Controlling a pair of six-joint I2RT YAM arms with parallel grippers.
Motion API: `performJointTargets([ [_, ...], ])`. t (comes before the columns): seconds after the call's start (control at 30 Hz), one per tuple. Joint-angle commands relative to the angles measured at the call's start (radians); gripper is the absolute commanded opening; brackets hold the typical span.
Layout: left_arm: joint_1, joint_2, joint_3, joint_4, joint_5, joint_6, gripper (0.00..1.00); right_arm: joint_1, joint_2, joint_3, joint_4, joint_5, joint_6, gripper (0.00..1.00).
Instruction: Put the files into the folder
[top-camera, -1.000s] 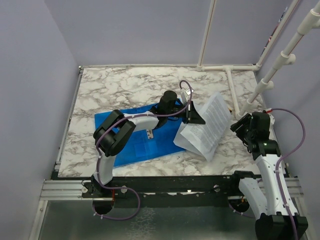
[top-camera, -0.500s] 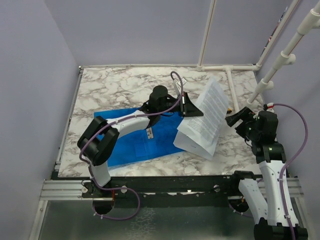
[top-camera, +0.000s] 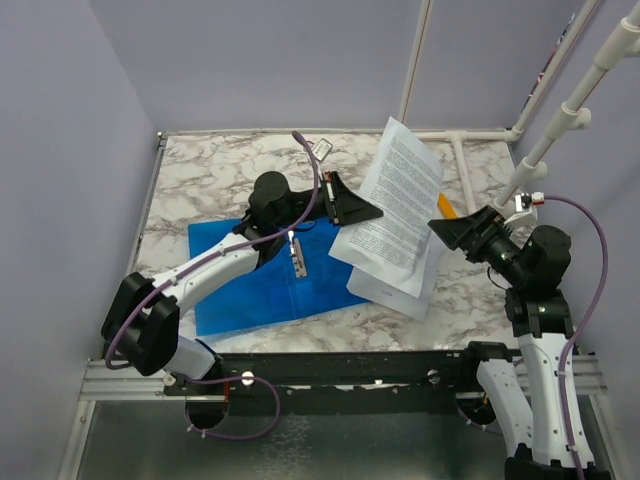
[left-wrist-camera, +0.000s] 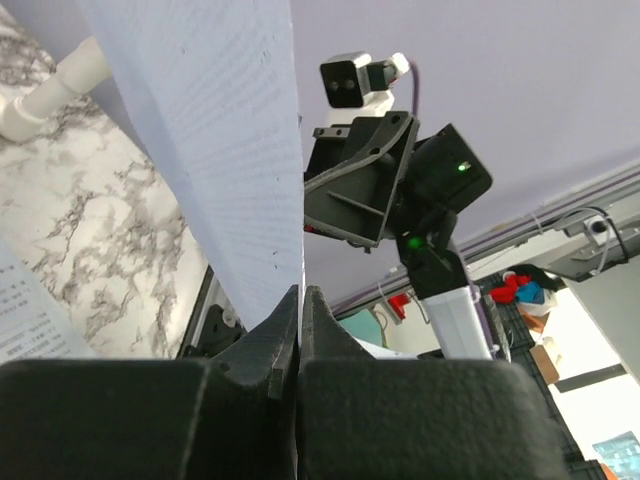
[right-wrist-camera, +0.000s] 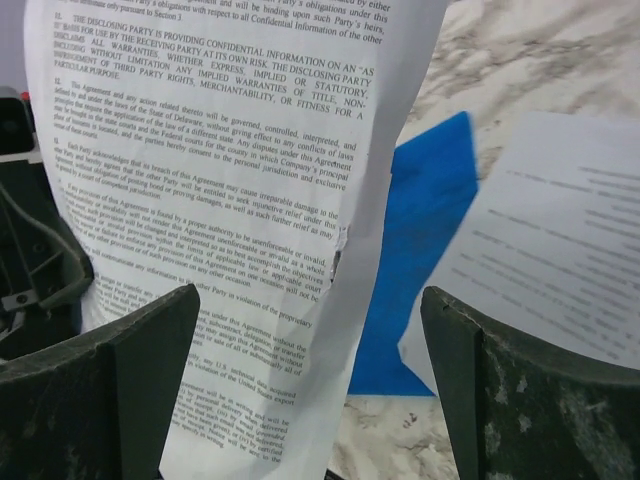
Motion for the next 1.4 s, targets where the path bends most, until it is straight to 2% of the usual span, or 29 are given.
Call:
performJointTargets([
  [0.0,0.012,-0.116,-0.034,0.025,-0.051,-0.017,0.00,-0.001,-0.020,-0.034,0.187,-0.195,0.112,0.98],
  [0.33,0.013,-0.257,-0.095,0.116,-0.115,-0.109,0.00,-0.001,-0.008,-0.119,0.594,-0.378,0.379,1.00],
  [0.5,0.012,-0.299,-0.121,0.132,-0.135,-0.137,0.00,0.000,0.004,-0.193,0.868,-0.417,0.593,0.99],
  [0.7,0.005,-0.318,-0.160,0.163,-0.160,-0.165,0.00,0.002,0.024,-0.194,1.016,-0.425,0.712,0.97],
  [1.1,-0.019,-0.347,-0.210,0.186,-0.192,-0.182,0.00,0.018,0.097,-0.097,1.087,-0.424,0.784,0.91],
  [1.2,-0.020,-0.361,-0.223,0.185,-0.195,-0.182,0.00,0.019,0.098,-0.056,1.061,-0.427,0.772,0.86],
  [1.37,-0.020,-0.376,-0.251,0.186,-0.198,-0.181,0.00,0.021,0.101,0.022,0.919,-0.431,0.687,0.72],
])
